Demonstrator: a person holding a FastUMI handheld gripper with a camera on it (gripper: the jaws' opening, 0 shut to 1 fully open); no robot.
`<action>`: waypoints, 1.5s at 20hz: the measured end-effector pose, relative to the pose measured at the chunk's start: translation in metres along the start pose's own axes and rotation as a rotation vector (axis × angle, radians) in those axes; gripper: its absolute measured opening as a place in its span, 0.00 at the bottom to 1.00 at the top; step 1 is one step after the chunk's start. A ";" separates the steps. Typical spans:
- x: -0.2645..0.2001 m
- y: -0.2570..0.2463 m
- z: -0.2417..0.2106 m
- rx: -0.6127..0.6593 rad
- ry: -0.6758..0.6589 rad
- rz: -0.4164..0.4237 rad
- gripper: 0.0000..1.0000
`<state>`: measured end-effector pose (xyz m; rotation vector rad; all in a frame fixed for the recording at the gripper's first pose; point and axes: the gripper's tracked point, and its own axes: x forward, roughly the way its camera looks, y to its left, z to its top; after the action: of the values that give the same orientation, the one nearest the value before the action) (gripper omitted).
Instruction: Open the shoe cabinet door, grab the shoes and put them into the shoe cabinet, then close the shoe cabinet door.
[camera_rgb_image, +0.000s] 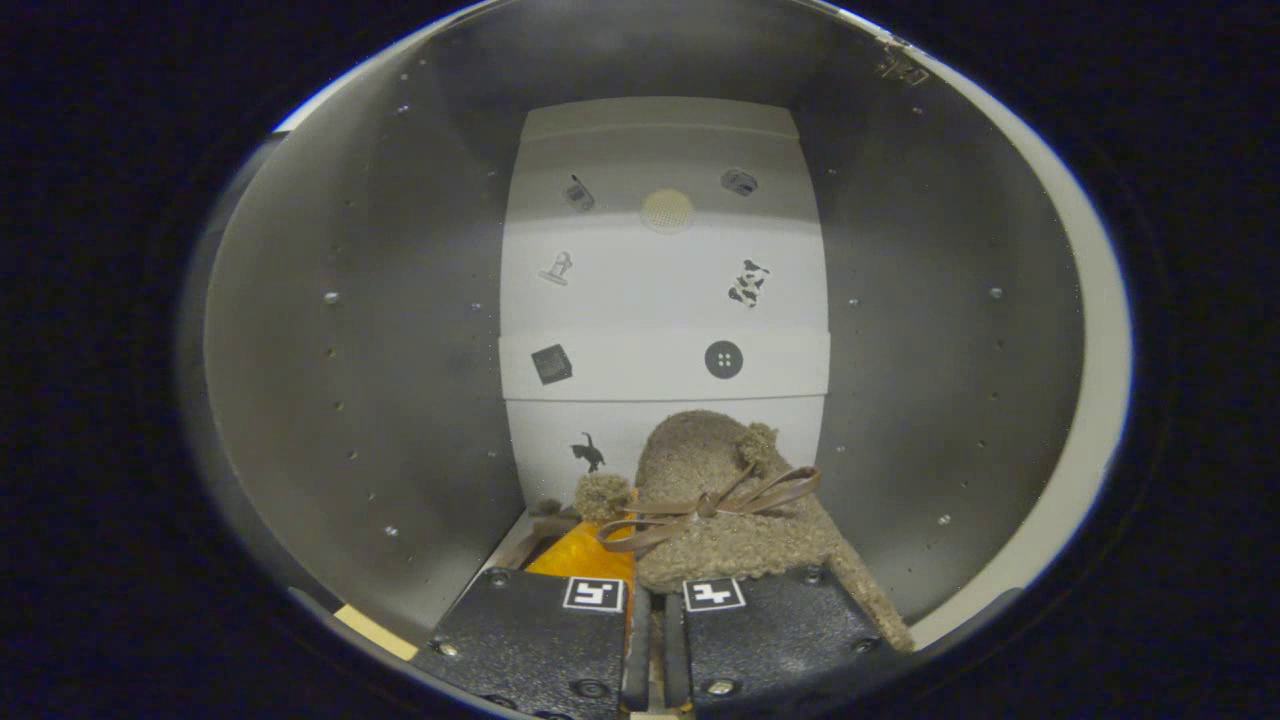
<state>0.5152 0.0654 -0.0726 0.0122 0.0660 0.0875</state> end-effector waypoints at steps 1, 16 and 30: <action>0.010 -0.003 0.000 0.011 0.002 0.000 0.09; 0.083 -0.035 -0.082 0.092 0.214 -0.126 0.09; 0.083 -0.041 -0.098 0.132 0.398 -0.162 0.18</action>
<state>0.5946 0.0331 -0.1767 0.1213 0.4698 -0.0780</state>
